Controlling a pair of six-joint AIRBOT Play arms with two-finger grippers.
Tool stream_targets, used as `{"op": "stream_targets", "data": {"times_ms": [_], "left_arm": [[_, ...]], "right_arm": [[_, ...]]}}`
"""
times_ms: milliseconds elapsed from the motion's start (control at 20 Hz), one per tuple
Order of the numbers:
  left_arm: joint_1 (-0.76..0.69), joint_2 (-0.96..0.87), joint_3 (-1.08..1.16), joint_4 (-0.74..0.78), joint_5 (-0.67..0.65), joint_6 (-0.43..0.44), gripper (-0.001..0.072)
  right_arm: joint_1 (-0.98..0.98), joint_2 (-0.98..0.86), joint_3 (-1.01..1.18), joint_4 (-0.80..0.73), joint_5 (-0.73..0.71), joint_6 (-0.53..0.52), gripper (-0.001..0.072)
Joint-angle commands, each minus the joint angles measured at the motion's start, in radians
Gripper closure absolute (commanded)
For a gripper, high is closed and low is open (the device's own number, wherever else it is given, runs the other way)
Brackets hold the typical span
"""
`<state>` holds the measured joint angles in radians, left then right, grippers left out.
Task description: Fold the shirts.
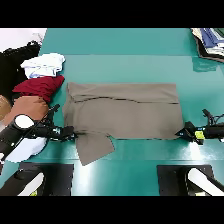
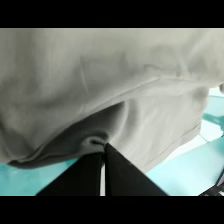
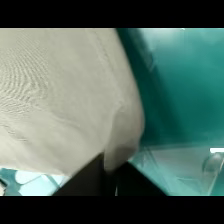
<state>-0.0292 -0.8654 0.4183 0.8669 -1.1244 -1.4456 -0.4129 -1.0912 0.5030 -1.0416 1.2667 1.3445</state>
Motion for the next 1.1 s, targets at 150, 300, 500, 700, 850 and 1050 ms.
{"op": "stream_targets", "data": {"times_ms": [150, 300, 500, 700, 850, 1050], "left_arm": [[0.000, 0.105, 0.063, 0.121, -0.130, -0.047, 0.0685], [0.000, 0.293, 0.072, 0.133, -0.266, -0.137, 0.0685], [0.000, 0.500, 0.072, 0.064, -0.536, -0.244, 0.0683], [0.000, 0.425, 0.152, 0.069, -0.421, -0.196, 0.0684], [0.000, 0.175, 0.243, 0.078, -0.295, -0.056, 0.0684], [0.000, -0.179, 0.458, 0.130, -0.114, 0.012, 0.0682]], "right_arm": [[0.041, 0.117, 0.050, -0.131, 0.126, 0.002, 0.0699], [0.041, 0.248, 0.106, -0.197, 0.280, 0.001, 0.0699], [0.041, 0.412, 0.110, -0.241, 0.370, 0.008, 0.0699], [0.116, 0.422, 0.204, -0.233, 0.354, 0.059, 0.0700], [0.212, 0.269, 0.343, -0.233, 0.257, 0.062, 0.0700], [0.266, -0.011, 0.531, -0.233, 0.205, 0.080, 0.0699]]}}
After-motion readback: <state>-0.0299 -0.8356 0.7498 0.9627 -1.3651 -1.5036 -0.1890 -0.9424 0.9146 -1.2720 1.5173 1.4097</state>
